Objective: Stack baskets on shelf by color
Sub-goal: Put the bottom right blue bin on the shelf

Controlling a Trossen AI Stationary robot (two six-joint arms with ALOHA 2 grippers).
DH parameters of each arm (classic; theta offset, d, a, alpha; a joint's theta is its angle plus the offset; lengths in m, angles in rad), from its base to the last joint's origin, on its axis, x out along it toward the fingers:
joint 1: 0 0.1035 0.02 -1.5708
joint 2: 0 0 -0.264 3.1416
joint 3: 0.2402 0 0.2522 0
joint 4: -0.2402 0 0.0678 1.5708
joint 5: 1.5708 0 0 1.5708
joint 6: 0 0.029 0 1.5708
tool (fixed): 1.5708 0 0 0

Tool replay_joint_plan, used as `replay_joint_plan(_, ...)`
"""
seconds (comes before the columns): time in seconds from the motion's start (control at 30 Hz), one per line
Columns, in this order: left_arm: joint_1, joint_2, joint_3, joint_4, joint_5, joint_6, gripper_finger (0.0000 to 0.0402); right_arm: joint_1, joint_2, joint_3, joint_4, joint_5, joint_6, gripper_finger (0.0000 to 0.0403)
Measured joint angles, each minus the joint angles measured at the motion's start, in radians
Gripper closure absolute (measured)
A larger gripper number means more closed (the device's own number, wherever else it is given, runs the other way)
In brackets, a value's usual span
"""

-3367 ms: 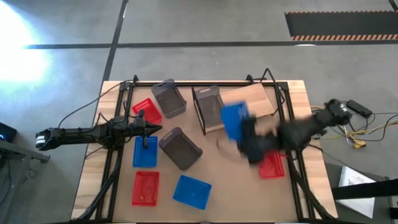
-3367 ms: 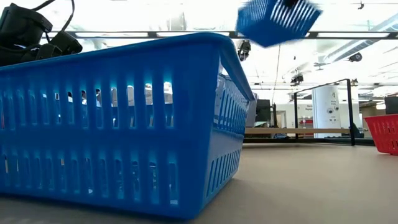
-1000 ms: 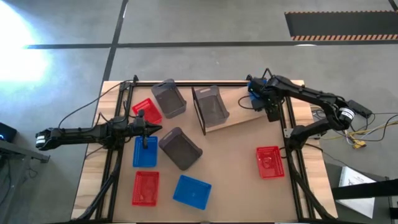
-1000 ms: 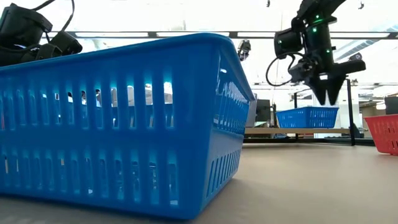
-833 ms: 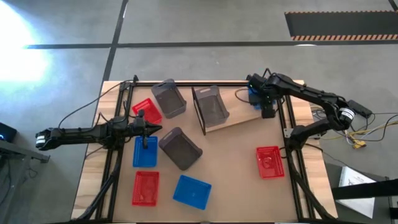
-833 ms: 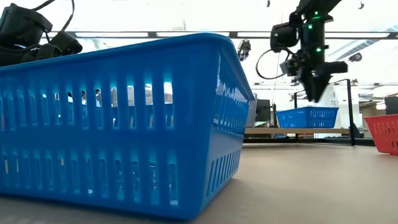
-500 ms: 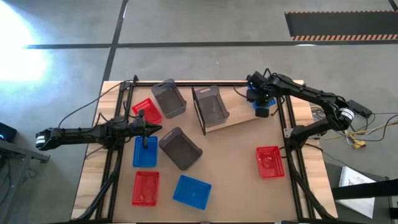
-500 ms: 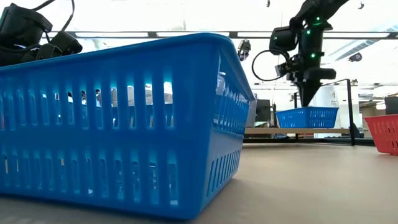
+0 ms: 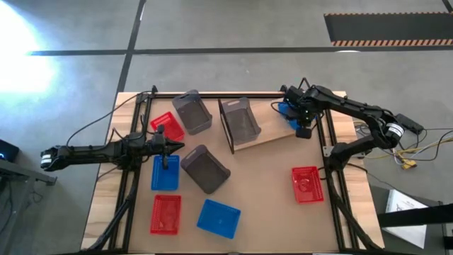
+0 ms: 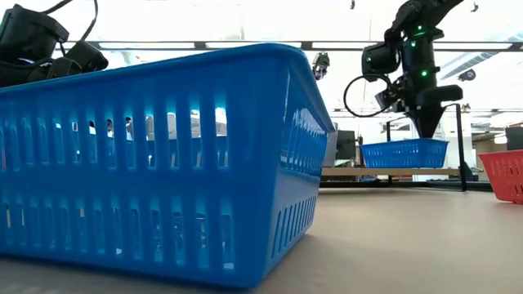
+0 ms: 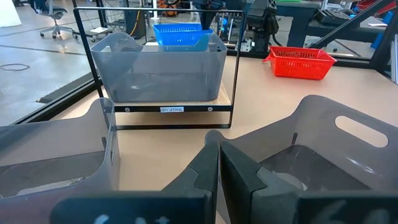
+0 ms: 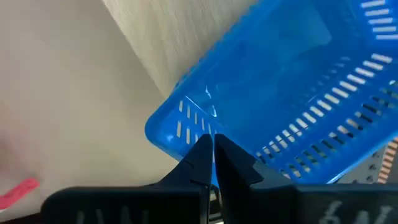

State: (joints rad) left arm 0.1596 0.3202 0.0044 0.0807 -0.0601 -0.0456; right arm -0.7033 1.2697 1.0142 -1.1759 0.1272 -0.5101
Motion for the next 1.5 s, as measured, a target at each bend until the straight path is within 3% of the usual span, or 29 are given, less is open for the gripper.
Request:
replay_joint_plan(0.3,0.000,0.000,0.000,0.000,0.000,0.000,0.0402,0.000,0.000,0.061,0.008,0.003,0.028,0.0392)
replay_joint_plan(0.47,0.000,0.000,0.000,0.000,0.000,0.000,0.0402,0.000,0.000,0.155,-0.065,0.004,-0.052,0.0388)
replay_joint_plan(0.7,0.000,0.000,0.000,0.000,0.000,0.000,0.0402,0.000,-0.003,0.135,-0.210,0.004,-0.225,0.0326)
replay_joint_plan(0.9,0.000,0.000,0.000,0.000,0.000,0.000,0.0402,0.000,-0.005,0.015,-0.082,0.005,-0.267,0.0282)
replay_joint_plan(1.07,0.000,0.000,0.000,0.000,0.000,0.000,0.0402,0.003,-0.005,-0.039,0.015,0.046,-0.269,0.0302)
replay_joint_plan(1.33,0.000,0.000,0.000,0.000,0.000,0.000,0.0402,0.005,-0.005,-0.016,0.014,0.056,-0.157,0.0386)
replay_joint_plan(1.5,0.000,0.000,0.000,0.000,0.000,0.000,0.0402,0.009,-0.005,-0.005,0.009,0.016,-0.114,0.0389)
